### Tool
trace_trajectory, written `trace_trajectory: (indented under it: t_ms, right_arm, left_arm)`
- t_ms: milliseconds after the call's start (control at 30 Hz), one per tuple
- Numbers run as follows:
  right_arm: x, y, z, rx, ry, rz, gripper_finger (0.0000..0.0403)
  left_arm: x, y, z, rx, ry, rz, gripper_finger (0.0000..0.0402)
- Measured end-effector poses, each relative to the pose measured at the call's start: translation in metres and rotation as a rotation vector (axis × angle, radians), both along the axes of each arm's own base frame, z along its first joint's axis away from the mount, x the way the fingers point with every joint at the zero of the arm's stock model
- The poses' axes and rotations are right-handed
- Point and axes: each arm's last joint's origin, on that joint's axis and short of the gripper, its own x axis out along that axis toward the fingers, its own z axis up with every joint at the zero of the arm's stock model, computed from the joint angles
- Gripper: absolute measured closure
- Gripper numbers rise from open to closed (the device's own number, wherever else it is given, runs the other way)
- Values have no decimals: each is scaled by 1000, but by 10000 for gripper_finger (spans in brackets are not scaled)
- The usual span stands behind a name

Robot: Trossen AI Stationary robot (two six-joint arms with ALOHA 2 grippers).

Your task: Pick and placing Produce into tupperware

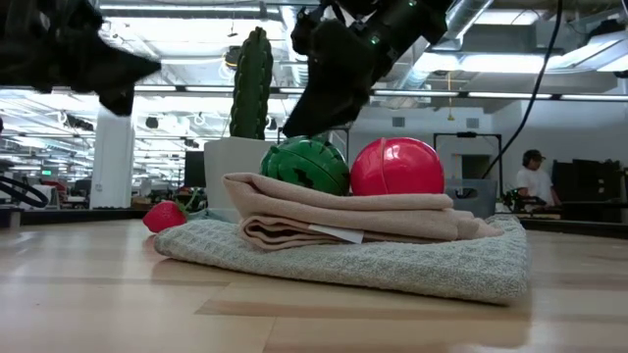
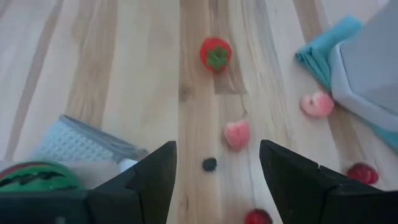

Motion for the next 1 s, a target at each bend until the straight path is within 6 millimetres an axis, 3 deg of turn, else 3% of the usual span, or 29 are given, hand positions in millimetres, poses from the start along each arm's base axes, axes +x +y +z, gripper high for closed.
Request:
trace_trajectory:
  t_ms: [233, 367, 533, 700, 833, 1000]
  right_arm:
    - [3, -1, 3, -13, -41, 14, 148]
    - [4, -4, 4, 25, -56, -31, 148]
    - [4, 0, 4, 73, -64, -71, 148]
    - [4, 11, 5, 107, -66, -108, 148]
    - [5, 25, 8, 66, -127, -163, 148]
    - [5, 40, 13, 44, -196, -241, 148]
  left_arm:
    - [-3, 0, 19, -49, -148, -35, 401]
    - [-3, 0, 20, -37, -139, -7, 401]
    - [-2, 2, 13, -30, -64, 57, 401]
    - [0, 3, -8, -73, 141, 114, 401]
    - [-1, 3, -11, -164, 162, 95, 401]
    - [0, 0, -12, -123, 186, -10, 401]
